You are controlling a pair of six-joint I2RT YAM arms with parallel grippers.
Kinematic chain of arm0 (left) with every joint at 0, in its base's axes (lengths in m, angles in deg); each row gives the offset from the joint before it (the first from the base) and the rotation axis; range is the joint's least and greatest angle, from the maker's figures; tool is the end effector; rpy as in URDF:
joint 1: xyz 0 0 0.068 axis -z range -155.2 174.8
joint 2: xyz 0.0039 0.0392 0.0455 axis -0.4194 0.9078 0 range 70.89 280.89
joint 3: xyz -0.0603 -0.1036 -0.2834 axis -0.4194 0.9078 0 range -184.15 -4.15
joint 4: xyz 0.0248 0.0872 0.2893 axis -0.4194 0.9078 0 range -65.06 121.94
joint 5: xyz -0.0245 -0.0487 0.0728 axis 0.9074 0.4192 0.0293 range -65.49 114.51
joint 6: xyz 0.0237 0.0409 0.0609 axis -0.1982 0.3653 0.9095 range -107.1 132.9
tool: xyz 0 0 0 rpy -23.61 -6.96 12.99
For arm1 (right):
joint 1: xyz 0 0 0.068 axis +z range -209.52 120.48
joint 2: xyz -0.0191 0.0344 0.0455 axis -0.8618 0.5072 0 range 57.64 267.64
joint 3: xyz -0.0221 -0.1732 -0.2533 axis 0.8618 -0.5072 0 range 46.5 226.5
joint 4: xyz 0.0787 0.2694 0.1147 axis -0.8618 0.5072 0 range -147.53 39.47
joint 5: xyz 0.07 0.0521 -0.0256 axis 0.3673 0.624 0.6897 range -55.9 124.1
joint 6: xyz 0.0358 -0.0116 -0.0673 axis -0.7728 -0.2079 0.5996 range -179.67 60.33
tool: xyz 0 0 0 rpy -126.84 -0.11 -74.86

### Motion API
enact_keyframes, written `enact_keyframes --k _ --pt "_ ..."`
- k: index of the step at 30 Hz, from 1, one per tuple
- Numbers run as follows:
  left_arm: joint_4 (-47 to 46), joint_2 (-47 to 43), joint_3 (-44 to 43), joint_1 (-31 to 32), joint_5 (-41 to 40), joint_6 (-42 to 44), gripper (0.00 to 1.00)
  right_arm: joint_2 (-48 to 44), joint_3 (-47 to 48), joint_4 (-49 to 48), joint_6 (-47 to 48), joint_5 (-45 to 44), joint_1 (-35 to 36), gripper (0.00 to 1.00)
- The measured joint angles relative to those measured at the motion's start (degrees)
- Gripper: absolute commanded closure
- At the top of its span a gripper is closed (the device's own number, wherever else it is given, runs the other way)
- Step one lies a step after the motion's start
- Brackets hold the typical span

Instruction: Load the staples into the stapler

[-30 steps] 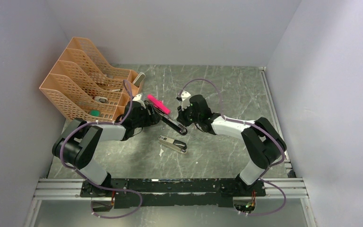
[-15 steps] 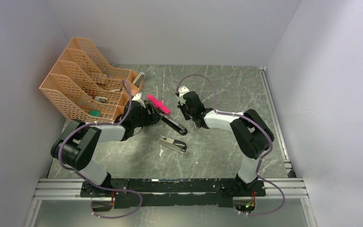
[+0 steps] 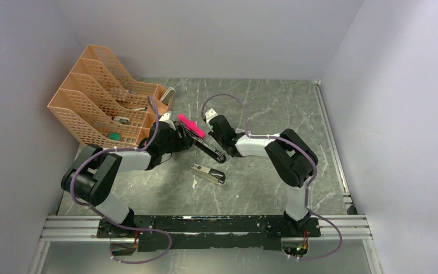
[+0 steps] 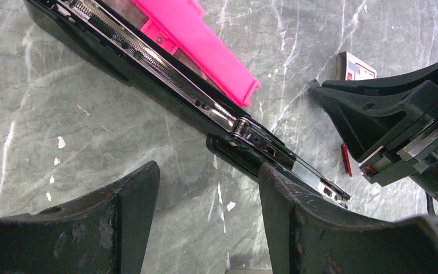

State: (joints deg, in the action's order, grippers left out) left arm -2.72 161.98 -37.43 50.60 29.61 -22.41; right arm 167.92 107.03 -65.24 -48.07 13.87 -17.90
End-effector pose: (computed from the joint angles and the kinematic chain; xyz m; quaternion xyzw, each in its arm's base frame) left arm 0.3135 -0.1581 0.1307 -0.0496 0.8647 -0.2866 0.4096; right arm 0.3568 0.2868 0.1221 -0.3390 0.8362 -0.0513 0.4280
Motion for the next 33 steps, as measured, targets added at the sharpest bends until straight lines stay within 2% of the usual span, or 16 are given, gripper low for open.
enact_keyframes --k 11,27,33 --pt "0.0 0.0 0.0 0.1 0.0 0.0 0.32 0.6 0.1 0.0 1.1 -1.1 2.1 0.75" --pt "0.0 0.0 0.0 0.2 0.0 0.0 0.32 -3.9 -2.2 -0.6 -1.4 1.8 3.0 0.64" --pt "0.0 0.0 0.0 0.2 0.0 0.0 0.32 -7.9 -4.0 -1.9 -3.8 6.5 1.6 0.63"
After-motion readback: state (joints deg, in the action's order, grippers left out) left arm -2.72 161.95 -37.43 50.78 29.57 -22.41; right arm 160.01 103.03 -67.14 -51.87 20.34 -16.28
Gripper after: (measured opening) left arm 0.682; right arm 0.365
